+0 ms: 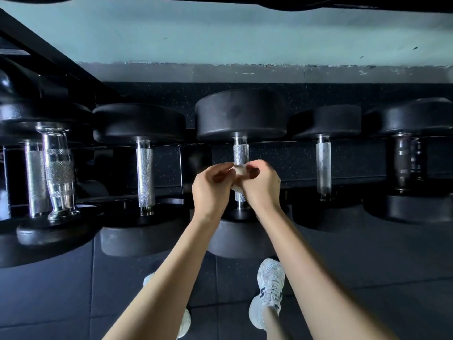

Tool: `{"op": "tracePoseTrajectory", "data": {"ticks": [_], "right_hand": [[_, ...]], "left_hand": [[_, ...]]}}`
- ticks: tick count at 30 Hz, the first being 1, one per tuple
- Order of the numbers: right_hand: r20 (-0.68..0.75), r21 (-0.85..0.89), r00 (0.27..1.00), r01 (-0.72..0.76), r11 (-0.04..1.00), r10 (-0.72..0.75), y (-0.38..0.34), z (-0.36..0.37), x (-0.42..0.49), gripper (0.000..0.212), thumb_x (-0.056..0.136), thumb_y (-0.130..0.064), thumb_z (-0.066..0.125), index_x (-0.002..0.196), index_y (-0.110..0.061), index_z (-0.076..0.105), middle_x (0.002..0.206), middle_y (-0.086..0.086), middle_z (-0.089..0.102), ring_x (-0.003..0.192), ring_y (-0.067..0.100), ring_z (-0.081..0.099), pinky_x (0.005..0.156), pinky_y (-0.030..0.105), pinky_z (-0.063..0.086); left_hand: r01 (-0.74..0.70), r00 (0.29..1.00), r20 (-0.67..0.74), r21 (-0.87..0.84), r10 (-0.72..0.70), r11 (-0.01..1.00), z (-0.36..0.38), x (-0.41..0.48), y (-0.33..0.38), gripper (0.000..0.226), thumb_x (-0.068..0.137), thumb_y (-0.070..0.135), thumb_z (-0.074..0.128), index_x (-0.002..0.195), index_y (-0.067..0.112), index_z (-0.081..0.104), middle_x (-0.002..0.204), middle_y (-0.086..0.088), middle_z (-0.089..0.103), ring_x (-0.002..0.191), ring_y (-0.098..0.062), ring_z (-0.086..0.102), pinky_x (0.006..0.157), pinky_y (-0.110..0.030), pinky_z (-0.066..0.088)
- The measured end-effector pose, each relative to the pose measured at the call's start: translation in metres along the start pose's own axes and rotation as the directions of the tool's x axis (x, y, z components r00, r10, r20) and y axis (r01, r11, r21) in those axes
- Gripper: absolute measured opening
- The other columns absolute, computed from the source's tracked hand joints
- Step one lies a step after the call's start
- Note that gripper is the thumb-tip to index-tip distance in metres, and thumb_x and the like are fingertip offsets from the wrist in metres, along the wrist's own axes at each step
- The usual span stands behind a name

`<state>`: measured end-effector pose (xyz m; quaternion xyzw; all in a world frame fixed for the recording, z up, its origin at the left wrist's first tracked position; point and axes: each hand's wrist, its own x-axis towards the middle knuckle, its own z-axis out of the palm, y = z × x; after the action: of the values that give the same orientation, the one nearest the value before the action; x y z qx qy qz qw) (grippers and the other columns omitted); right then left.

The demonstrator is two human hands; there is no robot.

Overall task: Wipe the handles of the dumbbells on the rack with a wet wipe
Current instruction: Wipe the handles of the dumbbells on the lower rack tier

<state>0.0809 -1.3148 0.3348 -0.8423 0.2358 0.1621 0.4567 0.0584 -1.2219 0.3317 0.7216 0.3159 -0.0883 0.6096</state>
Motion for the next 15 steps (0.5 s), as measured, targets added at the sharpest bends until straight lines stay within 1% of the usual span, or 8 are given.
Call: {"op": "tracePoseTrajectory", "data": {"ticks": [2, 4, 5, 7, 9, 11, 13, 15], "right_hand": [[0.094, 0.002, 0.996, 0.013, 1.0, -0.014, 0.0, -0.005, 0.0, 0.007, 0.078, -0.01, 0.066, 0.085, -0.011, 0.068, 0.067, 0.0, 0.064, 0.059, 0.01, 0.055, 0.05, 0.017, 0.042], [0.128, 0.003, 0.99, 0.052, 0.999, -0.052, 0.002, -0.011, -0.002, 0.009, 0.08, -0.005, 0.062, 0.084, -0.003, 0.069, 0.073, 0.013, 0.068, 0.065, 0.02, 0.061, 0.058, 0.029, 0.048], [0.114, -0.008, 0.991, 0.075, 0.997, -0.073, 0.005, -0.014, -0.004, 0.011, 0.082, -0.005, 0.06, 0.087, -0.002, 0.07, 0.08, 0.015, 0.07, 0.072, 0.024, 0.064, 0.065, 0.033, 0.05], [0.046, -0.073, 0.995, 0.097, 0.993, -0.093, 0.012, -0.024, -0.008, 0.017, 0.086, -0.008, 0.059, 0.097, -0.008, 0.071, 0.092, 0.006, 0.072, 0.085, 0.018, 0.065, 0.073, 0.026, 0.049], [-0.004, -0.215, 0.992, 0.125, 0.969, -0.129, 0.024, -0.033, -0.013, 0.017, 0.091, -0.019, 0.057, 0.1, -0.013, 0.07, 0.094, 0.001, 0.071, 0.088, 0.017, 0.064, 0.07, 0.023, 0.042], [-0.001, -0.343, 0.993, 0.11, 0.933, -0.117, 0.038, -0.035, -0.015, 0.029, 0.094, -0.033, 0.052, 0.094, -0.008, 0.067, 0.091, 0.007, 0.07, 0.088, 0.025, 0.063, 0.066, 0.029, 0.039], [-0.047, -0.339, 0.997, 0.035, 0.94, -0.054, 0.048, -0.031, -0.017, 0.042, 0.096, -0.038, 0.047, 0.086, -0.003, 0.066, 0.087, 0.013, 0.07, 0.087, 0.033, 0.062, 0.07, 0.036, 0.041], [-0.136, -0.236, 0.99, -0.002, 0.972, -0.031, 0.055, -0.026, -0.016, 0.041, 0.095, -0.035, 0.047, 0.076, -0.004, 0.065, 0.078, 0.012, 0.069, 0.079, 0.032, 0.062, 0.07, 0.04, 0.045]], "left_hand": [[0.033, 0.999, 0.009, 0.005, -0.033, 0.999, 0.007, 0.007, -0.003, 0.02, 0.085, 0.019, 0.069, 0.104, 0.012, 0.072, 0.089, -0.012, 0.073, 0.087, -0.031, 0.069, 0.085, -0.042, 0.054], [0.048, 0.999, 0.018, 0.052, -0.049, 0.997, 0.014, 0.013, -0.006, 0.031, 0.083, 0.027, 0.072, 0.11, 0.011, 0.07, 0.093, -0.012, 0.073, 0.091, -0.028, 0.068, 0.085, -0.037, 0.054], [0.048, 0.999, 0.003, 0.076, -0.049, 0.996, 0.016, 0.015, -0.006, 0.034, 0.081, 0.027, 0.073, 0.111, 0.011, 0.07, 0.096, -0.009, 0.073, 0.091, -0.022, 0.068, 0.085, -0.033, 0.052], [0.076, 0.996, -0.044, 0.074, -0.073, 0.994, 0.019, 0.017, -0.008, 0.034, 0.079, 0.027, 0.075, 0.109, 0.012, 0.071, 0.094, -0.002, 0.073, 0.087, -0.011, 0.066, 0.085, -0.026, 0.051], [0.136, 0.987, -0.085, 0.019, -0.134, 0.99, 0.023, 0.016, -0.007, 0.029, 0.078, 0.031, 0.076, 0.102, 0.014, 0.074, 0.087, 0.001, 0.073, 0.079, -0.005, 0.062, 0.082, -0.024, 0.05], [0.168, 0.977, -0.128, -0.028, -0.17, 0.985, 0.027, 0.015, -0.006, 0.025, 0.08, 0.032, 0.074, 0.097, 0.014, 0.075, 0.08, 0.001, 0.072, 0.076, -0.005, 0.06, 0.078, -0.025, 0.049], [0.192, 0.97, -0.138, -0.064, -0.199, 0.979, 0.03, 0.014, -0.006, 0.026, 0.086, 0.032, 0.067, 0.101, 0.012, 0.074, 0.083, -0.001, 0.071, 0.076, -0.004, 0.058, 0.072, -0.019, 0.047], [0.177, 0.978, -0.095, -0.068, -0.183, 0.982, 0.029, 0.012, -0.008, 0.027, 0.091, 0.028, 0.061, 0.11, 0.01, 0.07, 0.086, 0.002, 0.069, 0.076, -0.002, 0.055, 0.062, -0.009, 0.042]]}}
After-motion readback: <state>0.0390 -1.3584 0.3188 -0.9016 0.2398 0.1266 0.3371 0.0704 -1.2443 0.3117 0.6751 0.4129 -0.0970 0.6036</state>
